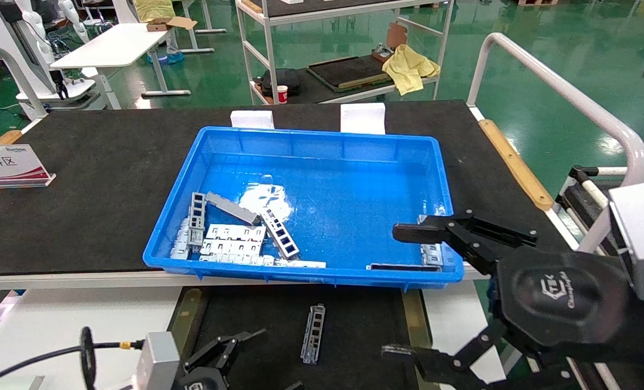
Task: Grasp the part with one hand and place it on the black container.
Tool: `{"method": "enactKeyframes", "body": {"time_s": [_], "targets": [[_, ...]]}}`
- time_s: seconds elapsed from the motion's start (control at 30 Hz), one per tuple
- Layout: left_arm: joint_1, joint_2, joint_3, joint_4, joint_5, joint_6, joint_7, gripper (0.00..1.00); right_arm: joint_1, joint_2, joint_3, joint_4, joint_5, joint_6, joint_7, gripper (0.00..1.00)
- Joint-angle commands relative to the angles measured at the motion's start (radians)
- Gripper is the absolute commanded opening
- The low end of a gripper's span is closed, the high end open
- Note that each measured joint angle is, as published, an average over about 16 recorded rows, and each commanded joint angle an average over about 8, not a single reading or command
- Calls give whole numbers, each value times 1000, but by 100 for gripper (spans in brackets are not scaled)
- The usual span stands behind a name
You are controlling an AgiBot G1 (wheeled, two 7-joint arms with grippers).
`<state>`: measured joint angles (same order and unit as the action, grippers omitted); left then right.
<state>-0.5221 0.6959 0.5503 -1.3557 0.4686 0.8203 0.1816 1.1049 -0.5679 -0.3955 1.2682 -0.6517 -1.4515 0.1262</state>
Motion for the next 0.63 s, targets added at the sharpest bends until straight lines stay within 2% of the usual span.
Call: {"method": "enactKeyframes", "body": {"time_s": [0.03, 0.3, 0.63], "targets": [[-2, -13, -12, -2, -12, 37, 8, 100, 0, 0, 0, 0, 0, 0, 0, 100], [-36, -60, -30, -4, -30, 133, 1, 100, 0, 0, 0, 0, 0, 0, 0, 100], [-50, -75, -32, -5, -28, 166, -2, 100, 0, 0, 0, 0, 0, 0, 0, 100]]}}
